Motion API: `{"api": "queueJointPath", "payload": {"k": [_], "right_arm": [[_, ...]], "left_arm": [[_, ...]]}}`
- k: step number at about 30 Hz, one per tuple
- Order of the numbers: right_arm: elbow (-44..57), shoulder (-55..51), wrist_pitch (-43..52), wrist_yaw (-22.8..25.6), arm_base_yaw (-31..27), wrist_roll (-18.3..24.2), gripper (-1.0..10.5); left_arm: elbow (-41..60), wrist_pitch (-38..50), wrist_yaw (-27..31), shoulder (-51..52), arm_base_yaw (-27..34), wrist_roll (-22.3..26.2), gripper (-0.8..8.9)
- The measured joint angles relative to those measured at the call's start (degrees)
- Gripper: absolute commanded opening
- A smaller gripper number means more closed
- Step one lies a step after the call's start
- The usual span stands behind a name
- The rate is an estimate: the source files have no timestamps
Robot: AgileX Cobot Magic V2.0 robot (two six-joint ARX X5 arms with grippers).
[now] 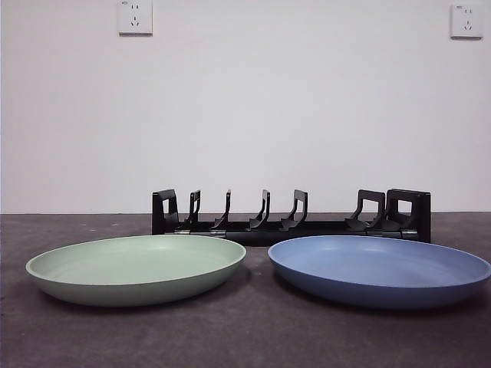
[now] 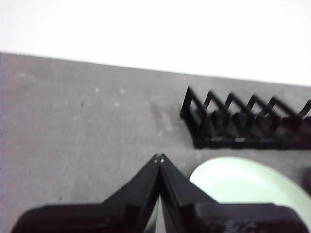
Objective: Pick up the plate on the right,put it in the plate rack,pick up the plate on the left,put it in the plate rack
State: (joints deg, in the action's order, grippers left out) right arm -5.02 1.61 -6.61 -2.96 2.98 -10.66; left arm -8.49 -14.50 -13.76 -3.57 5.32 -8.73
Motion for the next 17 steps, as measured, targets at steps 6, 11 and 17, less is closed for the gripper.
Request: {"api": "queueJointPath", "payload": {"k": [6,11,17], "right_arm": [[-10.73,6.01,-3.04,-1.20,0.00,-2.73,-0.1],[-23.04,15.06,-12.85,-4.85,0.00,-1.95,-0.1],[-39.41,25.51,-26.86,-9.88,0.00,5.16,-0.1]], "left_arm": [[-8.20,-2.73,-2.60,-4.20,0.00,-1.40,-0.07],[-17.99,-7.67,-7.58,-10.80,0.00,-0.96,-0.07],[-30.45,-16.83,-13.22,-19.06,-0.42,2.32,-0.07]]}}
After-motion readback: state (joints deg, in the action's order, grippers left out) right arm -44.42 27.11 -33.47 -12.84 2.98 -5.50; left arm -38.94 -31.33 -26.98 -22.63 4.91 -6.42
